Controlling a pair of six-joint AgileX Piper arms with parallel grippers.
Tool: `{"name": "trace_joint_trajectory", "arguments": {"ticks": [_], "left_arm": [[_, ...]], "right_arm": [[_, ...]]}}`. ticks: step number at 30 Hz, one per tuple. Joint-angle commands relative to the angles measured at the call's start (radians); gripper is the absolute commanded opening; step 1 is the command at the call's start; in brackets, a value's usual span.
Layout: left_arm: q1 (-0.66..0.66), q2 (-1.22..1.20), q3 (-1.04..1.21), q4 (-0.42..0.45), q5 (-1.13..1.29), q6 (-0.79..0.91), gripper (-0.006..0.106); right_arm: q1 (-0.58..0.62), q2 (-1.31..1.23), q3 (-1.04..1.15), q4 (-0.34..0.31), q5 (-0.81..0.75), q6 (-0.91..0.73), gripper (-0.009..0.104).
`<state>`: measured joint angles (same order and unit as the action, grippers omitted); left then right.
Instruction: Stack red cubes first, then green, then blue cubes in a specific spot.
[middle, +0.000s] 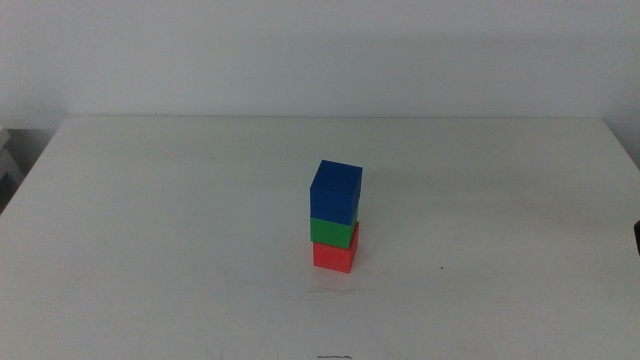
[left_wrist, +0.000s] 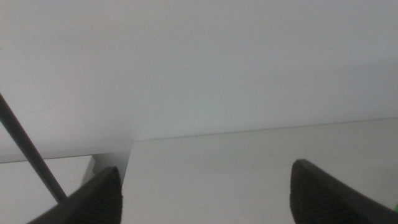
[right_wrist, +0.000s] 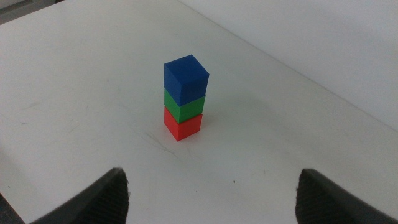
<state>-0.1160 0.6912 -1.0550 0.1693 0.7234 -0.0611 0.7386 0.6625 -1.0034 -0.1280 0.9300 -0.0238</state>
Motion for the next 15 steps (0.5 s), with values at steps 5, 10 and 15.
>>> {"name": "trace_joint_trajectory", "arguments": {"ticks": [5,10,15], "left_arm": [[-0.001,-0.06,0.03,-0.02,-0.128,-0.015,0.091],[-0.001,-0.226,0.271,-0.025,-0.297,-0.015,0.091],[-0.001,-0.411,0.498,-0.029,-0.368,-0.015,0.091]], "right_arm": [[-0.012,-0.053,0.059,-0.124,-0.122,-0.009,0.079],[-0.147,-0.229,0.258,-0.142,-0.247,-0.009,0.079],[-0.343,-0.41,0.465,-0.026,-0.36,-0.009,0.079]]}}
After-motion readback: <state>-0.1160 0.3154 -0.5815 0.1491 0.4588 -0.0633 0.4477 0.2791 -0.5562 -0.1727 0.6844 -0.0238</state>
